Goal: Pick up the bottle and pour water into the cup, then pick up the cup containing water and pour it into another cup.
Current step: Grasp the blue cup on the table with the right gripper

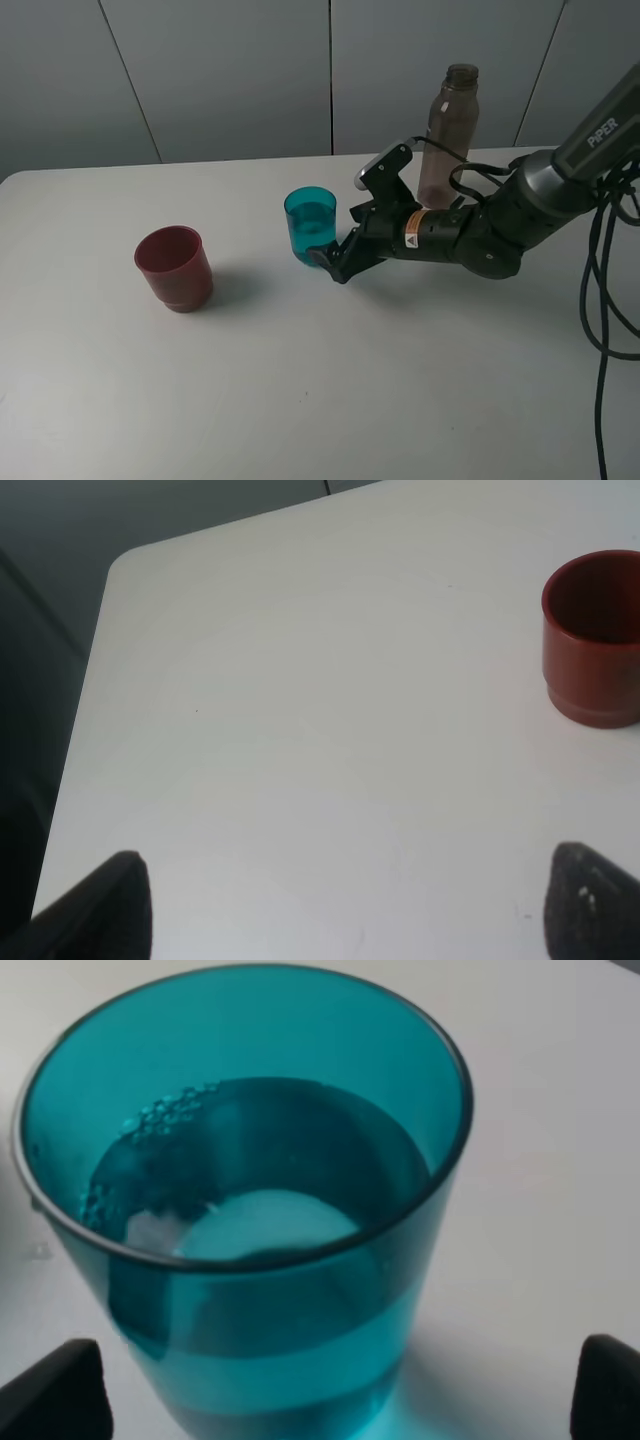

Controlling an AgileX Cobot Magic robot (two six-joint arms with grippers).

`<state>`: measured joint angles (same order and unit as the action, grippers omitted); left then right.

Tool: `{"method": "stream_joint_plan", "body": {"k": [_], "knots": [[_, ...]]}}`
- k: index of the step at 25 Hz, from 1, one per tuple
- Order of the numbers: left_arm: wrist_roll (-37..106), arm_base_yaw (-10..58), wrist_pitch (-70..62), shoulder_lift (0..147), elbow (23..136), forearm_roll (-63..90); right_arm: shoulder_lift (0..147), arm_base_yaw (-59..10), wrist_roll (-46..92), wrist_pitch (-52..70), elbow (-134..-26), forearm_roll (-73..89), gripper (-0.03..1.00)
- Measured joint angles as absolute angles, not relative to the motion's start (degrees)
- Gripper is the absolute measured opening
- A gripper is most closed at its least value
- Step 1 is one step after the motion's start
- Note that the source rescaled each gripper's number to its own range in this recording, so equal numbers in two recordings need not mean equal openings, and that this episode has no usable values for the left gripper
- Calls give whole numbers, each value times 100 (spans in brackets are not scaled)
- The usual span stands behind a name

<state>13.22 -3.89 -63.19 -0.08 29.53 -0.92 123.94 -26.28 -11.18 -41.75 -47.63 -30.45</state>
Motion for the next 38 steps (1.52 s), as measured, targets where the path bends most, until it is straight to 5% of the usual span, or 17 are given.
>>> {"method": "stream_joint_plan", "body": {"k": [38], "knots": [[1337, -389, -6319, -8, 2953, -92, 12558, -2909, -811, -4302, -5039, -2923, 100]]}}
